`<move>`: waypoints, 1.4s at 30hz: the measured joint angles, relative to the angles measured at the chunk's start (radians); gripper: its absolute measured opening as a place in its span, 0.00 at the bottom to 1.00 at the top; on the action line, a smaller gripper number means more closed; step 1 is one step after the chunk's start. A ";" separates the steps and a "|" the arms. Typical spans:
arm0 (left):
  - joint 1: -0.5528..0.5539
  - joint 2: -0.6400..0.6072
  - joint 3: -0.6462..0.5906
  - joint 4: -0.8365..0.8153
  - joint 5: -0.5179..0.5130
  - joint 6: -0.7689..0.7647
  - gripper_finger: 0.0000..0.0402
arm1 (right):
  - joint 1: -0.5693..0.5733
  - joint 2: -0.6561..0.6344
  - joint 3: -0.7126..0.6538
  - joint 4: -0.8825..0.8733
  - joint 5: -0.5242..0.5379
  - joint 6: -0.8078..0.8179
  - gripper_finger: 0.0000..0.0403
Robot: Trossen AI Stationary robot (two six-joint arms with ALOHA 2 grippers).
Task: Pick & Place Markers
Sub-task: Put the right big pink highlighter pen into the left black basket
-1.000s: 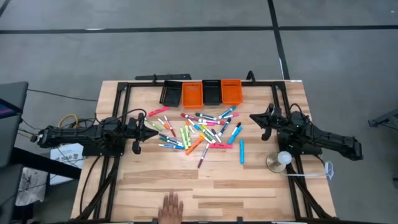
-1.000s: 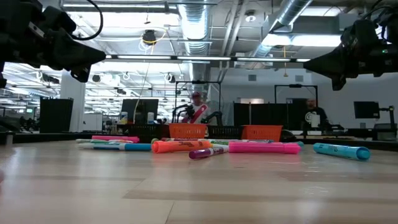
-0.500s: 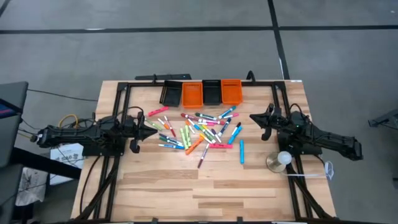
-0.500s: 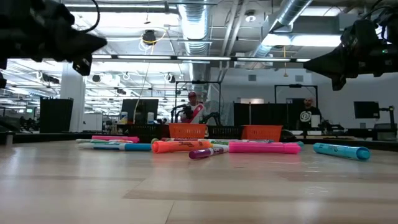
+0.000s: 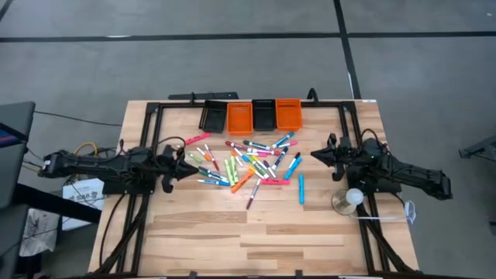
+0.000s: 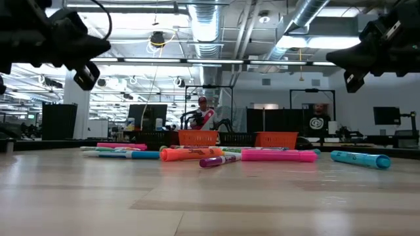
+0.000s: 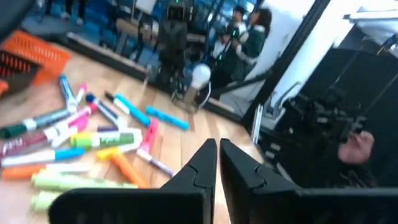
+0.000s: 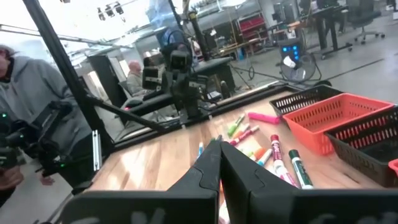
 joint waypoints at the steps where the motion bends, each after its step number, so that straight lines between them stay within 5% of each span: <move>1: -0.007 0.017 0.000 0.001 -0.013 0.000 0.04 | 0.000 0.000 0.001 0.000 0.000 0.000 0.00; 7: -0.023 0.113 0.000 0.023 -0.115 0.022 0.04 | 0.000 0.000 0.002 0.002 -0.001 0.000 0.00; 21: -0.023 0.283 0.000 0.179 -0.129 0.056 0.04 | -0.001 0.000 0.004 0.012 0.017 -0.025 0.00; 37: -0.045 0.417 0.000 0.308 -0.147 0.053 0.04 | 0.000 0.002 -0.008 0.408 0.222 0.017 0.00; 42: -0.044 0.442 0.000 0.363 -0.145 0.052 0.04 | 0.002 0.047 0.001 0.423 0.128 0.141 0.00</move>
